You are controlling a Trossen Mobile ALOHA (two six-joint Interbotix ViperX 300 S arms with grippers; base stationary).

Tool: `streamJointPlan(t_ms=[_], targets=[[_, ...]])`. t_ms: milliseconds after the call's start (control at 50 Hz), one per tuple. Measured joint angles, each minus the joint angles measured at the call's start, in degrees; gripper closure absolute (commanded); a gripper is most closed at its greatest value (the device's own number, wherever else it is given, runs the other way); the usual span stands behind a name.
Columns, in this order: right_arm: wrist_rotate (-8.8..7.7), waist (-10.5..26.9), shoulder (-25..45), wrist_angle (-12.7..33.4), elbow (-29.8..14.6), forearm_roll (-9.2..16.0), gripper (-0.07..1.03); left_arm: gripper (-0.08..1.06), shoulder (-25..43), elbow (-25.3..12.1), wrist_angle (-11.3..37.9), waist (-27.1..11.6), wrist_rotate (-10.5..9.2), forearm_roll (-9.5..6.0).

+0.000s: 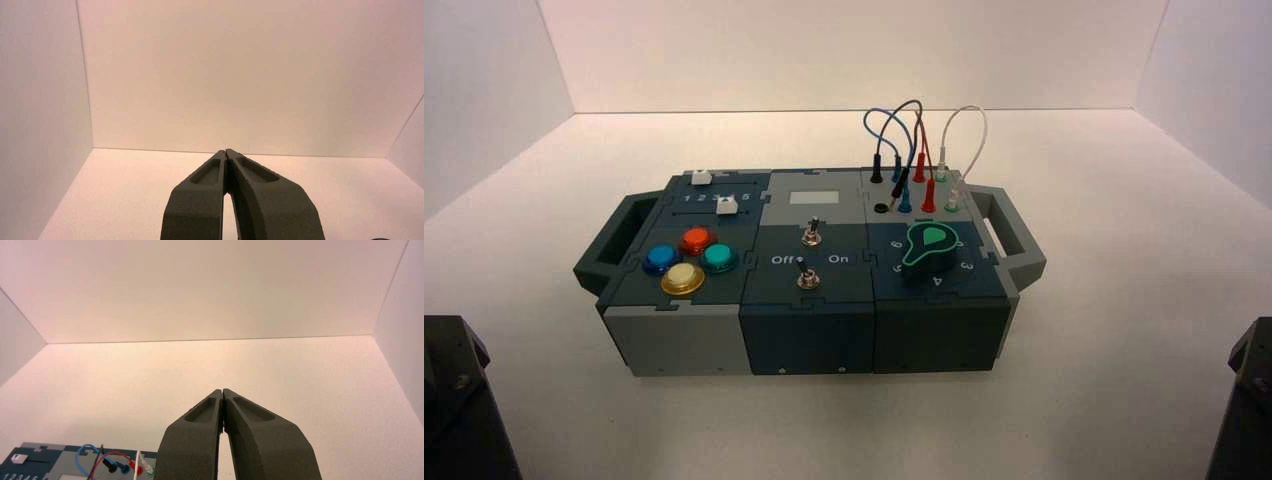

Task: Rotate the box counterclockwise.

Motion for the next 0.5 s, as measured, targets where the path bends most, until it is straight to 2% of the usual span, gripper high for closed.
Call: streamJointPlan(t_ms=[500], targets=[[0.09,0.1,0.1,0.0,0.0,0.1,0.98,1.01,0.5,0.0,-0.2,0.0,0.00,0.09]])
